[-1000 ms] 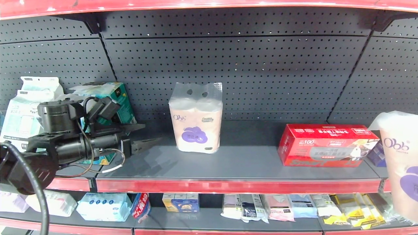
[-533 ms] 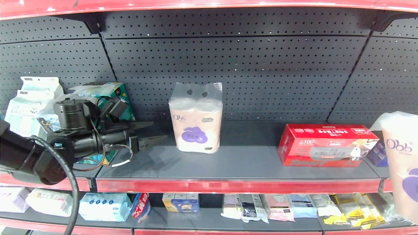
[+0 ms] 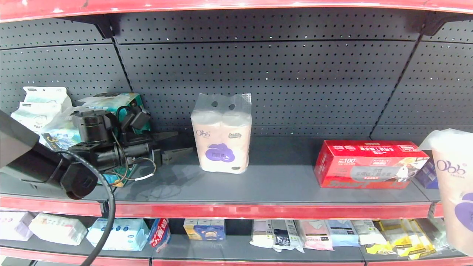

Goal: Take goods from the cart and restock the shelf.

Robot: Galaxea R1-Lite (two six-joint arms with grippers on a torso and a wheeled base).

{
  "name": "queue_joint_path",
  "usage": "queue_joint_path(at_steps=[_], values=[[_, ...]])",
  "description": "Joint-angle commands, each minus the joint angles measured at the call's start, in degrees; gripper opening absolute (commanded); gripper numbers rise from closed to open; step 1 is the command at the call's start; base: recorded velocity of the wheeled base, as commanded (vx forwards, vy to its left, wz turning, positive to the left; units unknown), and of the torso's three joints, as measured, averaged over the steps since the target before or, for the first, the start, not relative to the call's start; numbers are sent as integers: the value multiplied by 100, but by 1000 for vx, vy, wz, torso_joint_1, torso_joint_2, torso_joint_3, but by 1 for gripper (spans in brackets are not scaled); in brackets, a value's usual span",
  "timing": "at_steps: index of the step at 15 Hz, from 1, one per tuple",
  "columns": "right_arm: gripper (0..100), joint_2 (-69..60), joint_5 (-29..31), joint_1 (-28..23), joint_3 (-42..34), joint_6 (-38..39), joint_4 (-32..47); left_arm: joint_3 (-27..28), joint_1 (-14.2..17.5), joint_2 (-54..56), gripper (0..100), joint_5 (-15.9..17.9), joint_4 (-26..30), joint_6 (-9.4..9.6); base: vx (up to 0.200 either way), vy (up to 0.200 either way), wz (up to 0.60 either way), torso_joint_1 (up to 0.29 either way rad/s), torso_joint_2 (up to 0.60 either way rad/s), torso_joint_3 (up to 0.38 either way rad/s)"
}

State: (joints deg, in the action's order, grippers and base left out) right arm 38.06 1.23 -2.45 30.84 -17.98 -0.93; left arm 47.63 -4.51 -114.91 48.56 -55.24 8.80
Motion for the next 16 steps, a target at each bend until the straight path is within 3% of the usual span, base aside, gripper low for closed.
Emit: queue_joint_path(at_steps=[1,7,12,16], values=[[0,17,0,-10,1,-4,-4,115,3,-146,100,93,-5,-1,0,0,0,0,0,0],[0,-9,9,-10,-87,-12,-4,519,3,-410,100,356,-5,-1,0,0,0,0,0,0],[0,17,9,-10,-114,-48,-4,845,-24,-700,100,365,-5,8,0,0,0,0,0,0],[0,-53,9,-10,-210,-48,-4,1372,-155,-981,100,453,-5,-10,0,0,0,0,0,0]])
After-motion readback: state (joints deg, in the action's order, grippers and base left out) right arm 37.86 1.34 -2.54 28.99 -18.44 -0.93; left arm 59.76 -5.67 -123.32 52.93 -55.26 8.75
